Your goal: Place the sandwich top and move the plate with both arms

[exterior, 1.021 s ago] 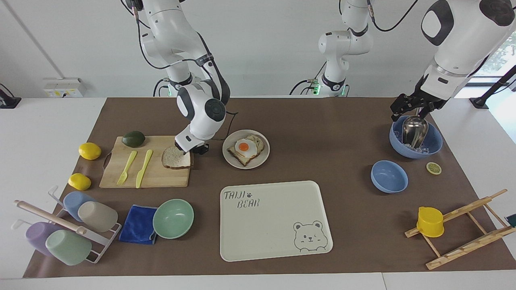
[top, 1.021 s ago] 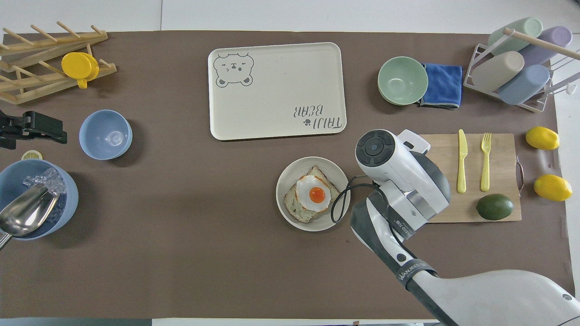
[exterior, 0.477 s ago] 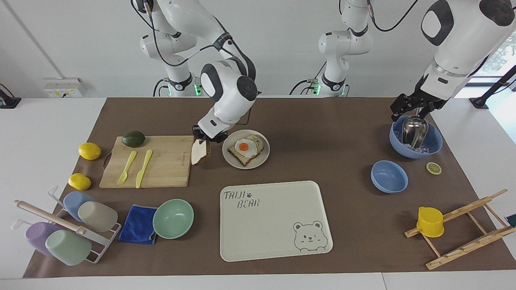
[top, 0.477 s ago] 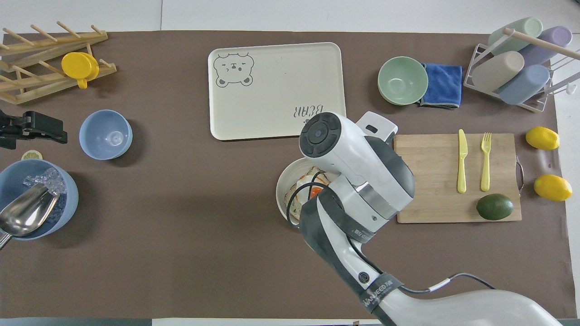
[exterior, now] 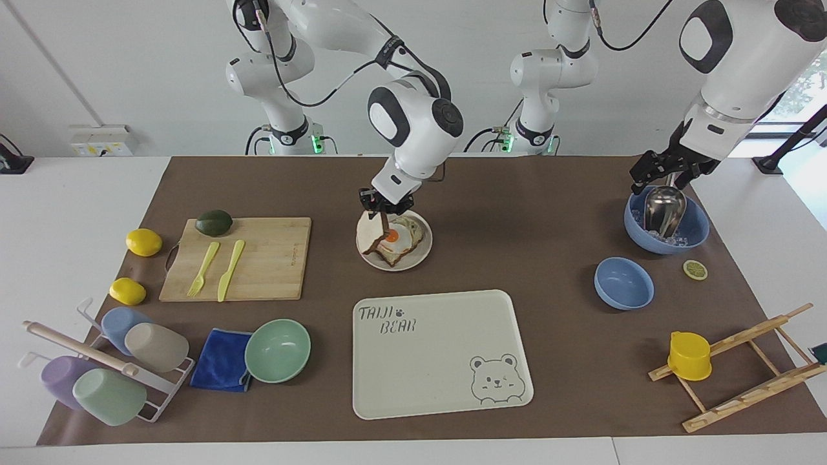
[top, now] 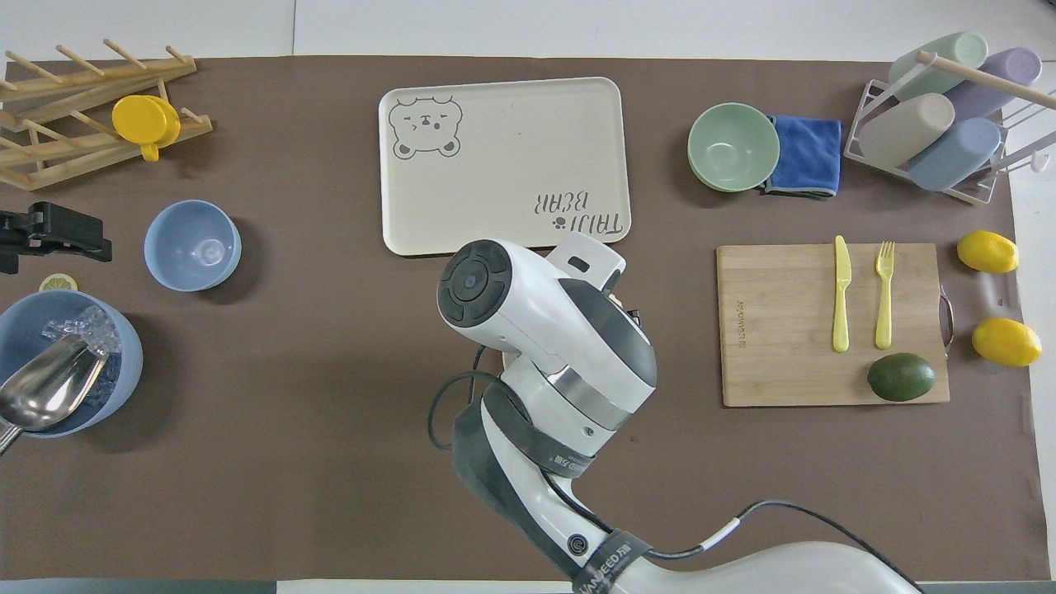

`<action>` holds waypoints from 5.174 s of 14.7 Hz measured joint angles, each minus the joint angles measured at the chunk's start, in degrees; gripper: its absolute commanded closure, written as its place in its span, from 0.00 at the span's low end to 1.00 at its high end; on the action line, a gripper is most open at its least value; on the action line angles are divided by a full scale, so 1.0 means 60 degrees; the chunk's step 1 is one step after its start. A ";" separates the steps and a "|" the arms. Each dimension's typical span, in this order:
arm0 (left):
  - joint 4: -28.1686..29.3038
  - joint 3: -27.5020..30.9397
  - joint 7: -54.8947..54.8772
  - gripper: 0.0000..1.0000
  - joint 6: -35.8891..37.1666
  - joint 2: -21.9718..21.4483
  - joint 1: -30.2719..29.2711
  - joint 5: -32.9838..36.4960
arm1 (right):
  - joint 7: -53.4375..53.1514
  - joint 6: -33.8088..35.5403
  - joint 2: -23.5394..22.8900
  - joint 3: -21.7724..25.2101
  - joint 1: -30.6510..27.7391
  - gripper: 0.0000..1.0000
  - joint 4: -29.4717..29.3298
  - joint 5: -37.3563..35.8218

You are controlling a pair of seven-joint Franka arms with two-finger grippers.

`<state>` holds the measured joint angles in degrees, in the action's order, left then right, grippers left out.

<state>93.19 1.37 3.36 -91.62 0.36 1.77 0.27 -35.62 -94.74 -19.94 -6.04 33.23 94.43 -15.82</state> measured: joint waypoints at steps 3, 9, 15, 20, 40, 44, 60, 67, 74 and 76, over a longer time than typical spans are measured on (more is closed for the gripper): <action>0.0000 0.0031 0.0000 0.00 0.0000 0.0000 -0.0007 0.0000 | -0.0256 -0.0912 -0.0004 0.0008 -0.0089 1.00 0.0591 0.0148; 0.0000 0.0039 0.0011 0.00 0.0000 0.0000 -0.0022 0.0000 | -0.1098 -0.1934 0.0142 0.0005 -0.0089 1.00 0.1052 0.0823; 0.0000 0.0040 0.0013 0.00 -0.0004 0.0000 -0.0160 0.0000 | -0.1366 -0.2489 0.0141 0.0005 -0.0081 0.39 0.1187 0.1369; 0.0000 0.0040 0.0013 0.00 -0.0004 0.0000 -0.0167 0.0000 | -0.1377 -0.2803 0.0141 0.0005 -0.0081 0.09 0.1241 0.1847; 0.3038 -0.0256 0.0996 0.00 -0.2626 -0.0827 0.1774 -0.2172 | 0.3782 -0.0023 0.2746 0.0132 -0.4648 0.00 0.0378 0.2813; 0.4301 -0.0281 0.1305 0.00 -0.4416 -0.0746 0.3044 -0.3075 | 0.4617 0.0816 0.3261 0.0138 -0.5273 0.00 0.0376 0.2813; 0.5182 -0.0281 0.1428 0.09 -0.8506 0.1927 0.5702 -0.4678 | 0.5649 0.1540 0.3407 0.1896 -0.4728 0.00 0.0381 0.2789; 0.5168 -0.0270 0.1607 0.33 -0.8558 0.1982 0.6076 -0.4879 | 0.5900 0.1546 0.3392 0.1897 -0.4899 0.00 0.0222 0.2738; 0.5152 -0.0268 0.1897 0.79 -0.8729 0.2086 0.6253 -0.4903 | 0.6428 0.1785 0.3385 0.1880 -0.5260 0.00 0.0073 0.2742; 0.5150 -0.0268 0.1985 0.99 -0.8746 0.2086 0.6286 -0.4905 | 0.6428 0.1824 0.3385 0.1809 -0.5259 0.00 0.0061 0.2742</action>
<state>124.10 -0.24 15.27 -144.10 12.87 39.48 -29.16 2.95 -83.80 0.37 4.81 1.68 94.79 0.63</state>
